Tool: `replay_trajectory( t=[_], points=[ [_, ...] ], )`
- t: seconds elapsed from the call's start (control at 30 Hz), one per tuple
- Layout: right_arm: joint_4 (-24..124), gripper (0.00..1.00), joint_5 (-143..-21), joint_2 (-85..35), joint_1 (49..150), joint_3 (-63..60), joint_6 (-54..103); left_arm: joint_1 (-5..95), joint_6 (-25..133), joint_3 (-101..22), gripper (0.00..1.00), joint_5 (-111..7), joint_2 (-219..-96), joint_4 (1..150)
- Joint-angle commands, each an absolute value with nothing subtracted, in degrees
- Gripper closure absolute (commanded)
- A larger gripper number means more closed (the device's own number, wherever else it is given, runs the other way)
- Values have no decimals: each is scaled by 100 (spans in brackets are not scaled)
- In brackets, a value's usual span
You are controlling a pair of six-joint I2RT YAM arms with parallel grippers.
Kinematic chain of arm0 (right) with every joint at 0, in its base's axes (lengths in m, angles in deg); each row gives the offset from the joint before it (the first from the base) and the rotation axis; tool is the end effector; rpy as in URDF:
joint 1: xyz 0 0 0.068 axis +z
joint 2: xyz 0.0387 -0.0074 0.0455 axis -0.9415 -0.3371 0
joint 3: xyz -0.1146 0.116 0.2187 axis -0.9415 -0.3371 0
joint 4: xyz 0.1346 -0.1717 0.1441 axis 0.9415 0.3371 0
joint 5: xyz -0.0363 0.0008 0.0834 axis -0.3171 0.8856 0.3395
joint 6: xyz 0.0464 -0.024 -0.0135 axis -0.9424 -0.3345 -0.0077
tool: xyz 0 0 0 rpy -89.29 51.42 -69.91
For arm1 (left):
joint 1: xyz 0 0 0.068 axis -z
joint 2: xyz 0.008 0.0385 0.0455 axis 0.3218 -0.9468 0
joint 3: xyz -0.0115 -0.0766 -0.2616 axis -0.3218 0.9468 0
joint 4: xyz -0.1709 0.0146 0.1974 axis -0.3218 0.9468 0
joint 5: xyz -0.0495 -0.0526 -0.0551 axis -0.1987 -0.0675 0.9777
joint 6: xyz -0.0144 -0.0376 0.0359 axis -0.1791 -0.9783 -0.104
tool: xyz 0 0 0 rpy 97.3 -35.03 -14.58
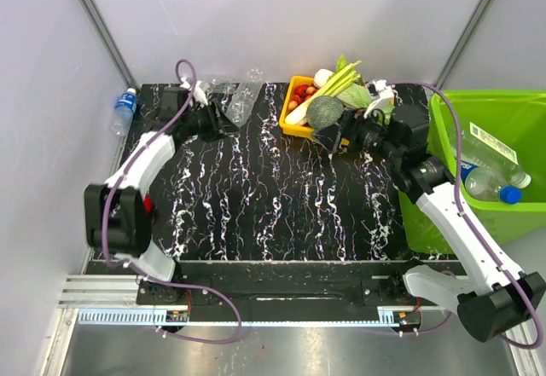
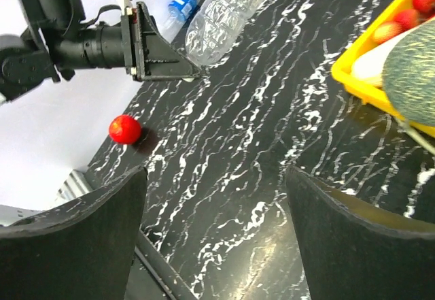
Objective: Put the plastic bottles in the bin
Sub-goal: Pick up the plastic bottle at the center of the board.
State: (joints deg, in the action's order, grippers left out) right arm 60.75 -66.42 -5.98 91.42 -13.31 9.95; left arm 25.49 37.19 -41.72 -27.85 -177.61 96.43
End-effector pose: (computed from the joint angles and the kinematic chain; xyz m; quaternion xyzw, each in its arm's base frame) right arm 0.2225 0.1010 0.3957 -0.1256 0.7505 0.3725 0.5313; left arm 0.3694 -0.0628 0.2768 -0.0461 0.8776 -0.3629 0.3098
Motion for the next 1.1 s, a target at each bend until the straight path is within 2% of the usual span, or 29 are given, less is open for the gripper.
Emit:
replay_trajectory(
  t=[0.0,0.23,0.37,0.5,0.67,0.87,1.07],
  points=[
    [5365,12,-7054,-689,9770,-1217,600,2563,3184,-3072,100,-1980,-16552,8511],
    [4969,9,-7300,-1462,10545,-1023,224,2738,3279,-1893,100,-1470,-15154,8035],
    [4091,1,-7810,-1647,10844,-1340,90,2756,3726,-1804,100,-1231,-14740,8569],
    [3852,0,-7898,-1963,10985,-1305,117,2844,4079,-1691,100,-1529,-14283,8791],
    [3581,1,-7838,-2315,11011,-1226,-199,2993,3824,-1304,100,-1099,-13861,8194],
    [3114,2,-7399,-2605,11020,-1024,-604,3116,3798,-1312,100,-1126,-13676,8193],
    [3228,3,-7476,-2623,11020,-857,-656,3143,3605,-1224,100,-1003,-13623,7965]
  ],
)
